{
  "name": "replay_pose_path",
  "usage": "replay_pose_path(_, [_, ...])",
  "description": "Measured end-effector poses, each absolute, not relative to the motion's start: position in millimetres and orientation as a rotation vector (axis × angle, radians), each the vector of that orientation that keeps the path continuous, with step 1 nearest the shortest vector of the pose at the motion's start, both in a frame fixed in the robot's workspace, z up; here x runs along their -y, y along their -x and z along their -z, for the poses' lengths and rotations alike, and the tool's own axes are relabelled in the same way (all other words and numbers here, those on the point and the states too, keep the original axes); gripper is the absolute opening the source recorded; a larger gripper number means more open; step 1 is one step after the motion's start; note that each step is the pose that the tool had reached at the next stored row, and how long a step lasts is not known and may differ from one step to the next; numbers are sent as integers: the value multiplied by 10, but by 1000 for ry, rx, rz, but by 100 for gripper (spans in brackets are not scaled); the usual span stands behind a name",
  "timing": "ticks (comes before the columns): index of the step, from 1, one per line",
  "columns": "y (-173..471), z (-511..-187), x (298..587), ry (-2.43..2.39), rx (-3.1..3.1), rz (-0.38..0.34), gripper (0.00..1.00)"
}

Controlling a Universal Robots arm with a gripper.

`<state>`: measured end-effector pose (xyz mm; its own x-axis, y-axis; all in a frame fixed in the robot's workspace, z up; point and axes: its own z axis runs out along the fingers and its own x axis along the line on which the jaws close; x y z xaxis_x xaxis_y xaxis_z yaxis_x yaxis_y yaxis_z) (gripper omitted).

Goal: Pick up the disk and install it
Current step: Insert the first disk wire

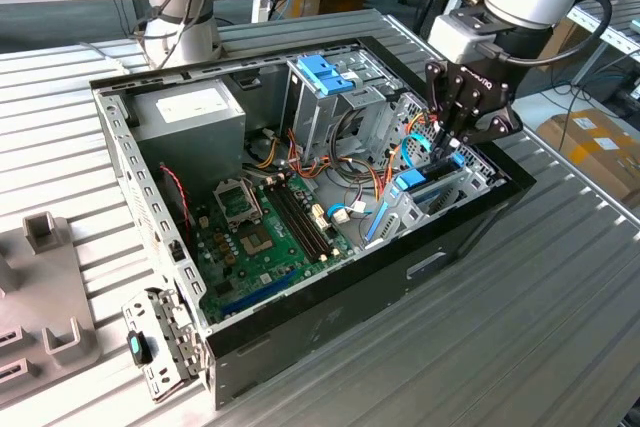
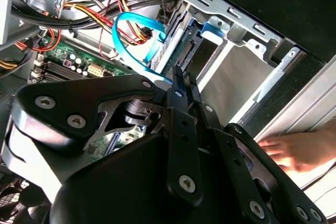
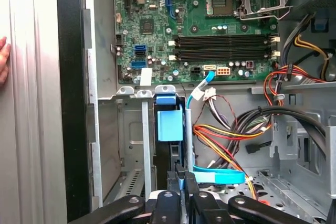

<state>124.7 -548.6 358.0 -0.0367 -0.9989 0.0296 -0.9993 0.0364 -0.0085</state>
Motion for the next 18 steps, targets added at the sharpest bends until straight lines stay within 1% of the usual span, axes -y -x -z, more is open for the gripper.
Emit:
replay_pose_path(6, [-1248,-3569,5573,-2206,2288,40,16])
replay_pose_path(10, [-1247,-3560,5620,-2208,2287,41,16])
replay_pose_path(18, [-1248,-3534,5626,-2223,2275,42,16])
